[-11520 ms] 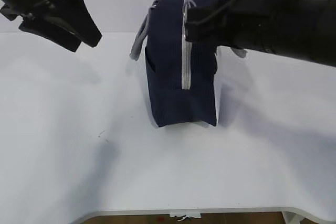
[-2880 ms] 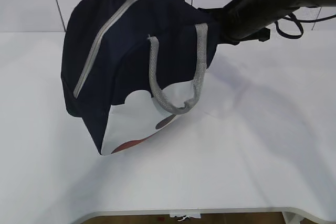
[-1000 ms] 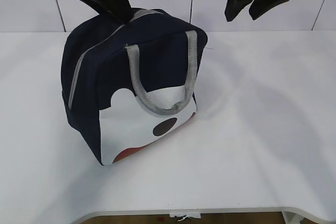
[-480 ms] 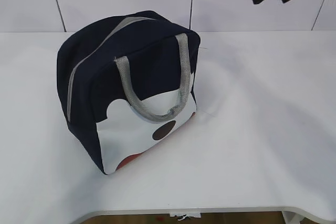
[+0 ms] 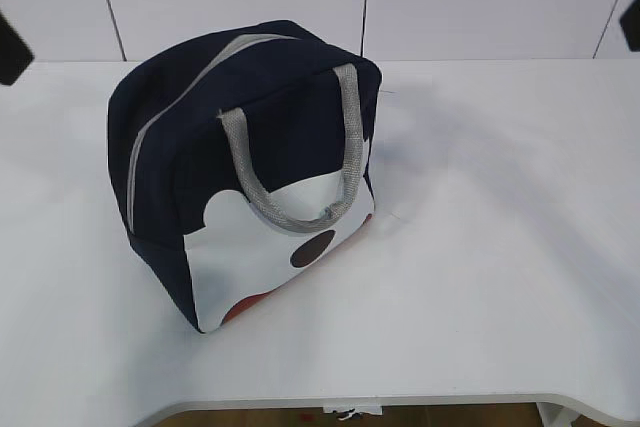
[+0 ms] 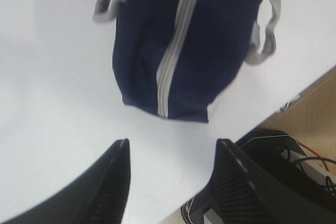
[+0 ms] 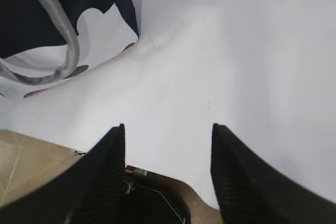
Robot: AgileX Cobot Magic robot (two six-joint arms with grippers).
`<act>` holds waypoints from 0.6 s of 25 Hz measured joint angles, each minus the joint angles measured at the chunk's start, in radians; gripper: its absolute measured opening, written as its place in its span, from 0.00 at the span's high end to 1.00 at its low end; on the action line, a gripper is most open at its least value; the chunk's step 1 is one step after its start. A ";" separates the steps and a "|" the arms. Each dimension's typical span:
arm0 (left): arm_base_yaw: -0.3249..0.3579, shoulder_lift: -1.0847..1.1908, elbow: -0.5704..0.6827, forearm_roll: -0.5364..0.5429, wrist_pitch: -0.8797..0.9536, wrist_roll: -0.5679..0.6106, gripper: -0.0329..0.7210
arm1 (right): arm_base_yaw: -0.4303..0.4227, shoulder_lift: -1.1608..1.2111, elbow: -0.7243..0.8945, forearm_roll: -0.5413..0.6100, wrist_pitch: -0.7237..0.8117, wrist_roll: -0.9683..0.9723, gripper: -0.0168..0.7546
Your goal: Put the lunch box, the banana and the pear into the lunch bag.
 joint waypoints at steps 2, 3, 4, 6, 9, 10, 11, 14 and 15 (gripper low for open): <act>0.000 -0.068 0.065 0.005 0.001 0.000 0.45 | 0.000 -0.082 0.053 0.000 0.000 0.000 0.44; 0.000 -0.130 0.118 0.007 0.001 0.000 0.45 | 0.000 -0.122 0.080 0.000 0.001 0.000 0.44; 0.000 -0.171 0.147 0.007 0.001 0.000 0.45 | 0.000 -0.161 0.101 0.000 0.001 0.000 0.44; 0.000 -0.227 0.196 0.007 0.002 0.000 0.45 | 0.000 -0.231 0.151 0.000 0.003 -0.001 0.44; 0.000 -0.339 0.266 0.009 0.006 0.000 0.45 | 0.000 -0.329 0.211 0.000 0.005 -0.001 0.44; 0.000 -0.399 0.294 0.010 0.010 0.000 0.45 | 0.000 -0.362 0.231 -0.002 0.005 -0.001 0.44; 0.000 -0.431 0.306 0.010 0.010 0.000 0.45 | 0.000 -0.393 0.250 -0.002 0.005 -0.002 0.44; 0.000 -0.501 0.328 0.011 0.010 0.000 0.45 | 0.000 -0.478 0.308 -0.002 0.007 -0.012 0.44; 0.000 -0.501 0.328 0.011 0.010 0.000 0.45 | 0.000 -0.509 0.326 -0.004 0.007 -0.017 0.44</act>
